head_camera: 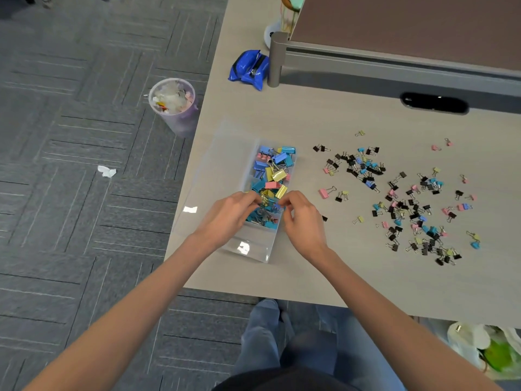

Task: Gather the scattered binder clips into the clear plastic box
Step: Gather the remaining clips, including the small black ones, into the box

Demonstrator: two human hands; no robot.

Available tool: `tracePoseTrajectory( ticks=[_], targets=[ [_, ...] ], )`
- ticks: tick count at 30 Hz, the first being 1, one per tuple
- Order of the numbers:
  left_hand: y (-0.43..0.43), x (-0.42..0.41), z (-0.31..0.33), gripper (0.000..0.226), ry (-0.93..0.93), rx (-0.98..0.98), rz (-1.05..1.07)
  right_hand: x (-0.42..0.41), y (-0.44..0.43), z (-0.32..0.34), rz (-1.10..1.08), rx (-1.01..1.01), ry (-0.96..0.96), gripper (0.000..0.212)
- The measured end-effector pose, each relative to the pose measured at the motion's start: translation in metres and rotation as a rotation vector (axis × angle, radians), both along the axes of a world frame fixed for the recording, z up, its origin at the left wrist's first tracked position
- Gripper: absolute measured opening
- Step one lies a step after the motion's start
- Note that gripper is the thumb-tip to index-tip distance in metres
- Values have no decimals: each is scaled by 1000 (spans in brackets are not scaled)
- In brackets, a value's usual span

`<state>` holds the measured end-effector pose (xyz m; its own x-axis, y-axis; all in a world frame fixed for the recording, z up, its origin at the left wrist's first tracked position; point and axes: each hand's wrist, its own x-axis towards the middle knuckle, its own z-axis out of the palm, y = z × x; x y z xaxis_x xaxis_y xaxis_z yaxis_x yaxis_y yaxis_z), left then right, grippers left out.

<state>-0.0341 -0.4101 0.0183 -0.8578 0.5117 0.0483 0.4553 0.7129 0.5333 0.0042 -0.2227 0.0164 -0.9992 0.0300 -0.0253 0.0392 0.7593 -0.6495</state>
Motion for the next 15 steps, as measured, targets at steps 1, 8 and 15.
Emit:
tracePoseTrajectory(
  ticks=[1,8,15],
  targets=[
    [1,-1,0,20,75,-31,-22,0,1,0,-7,-1,0,19],
    [7,-12,11,33,213,-130,-32,3,5,2,-32,5,0,18],
    [15,-8,-2,39,-101,15,214,3,-2,3,51,-223,-136,17]
  ],
)
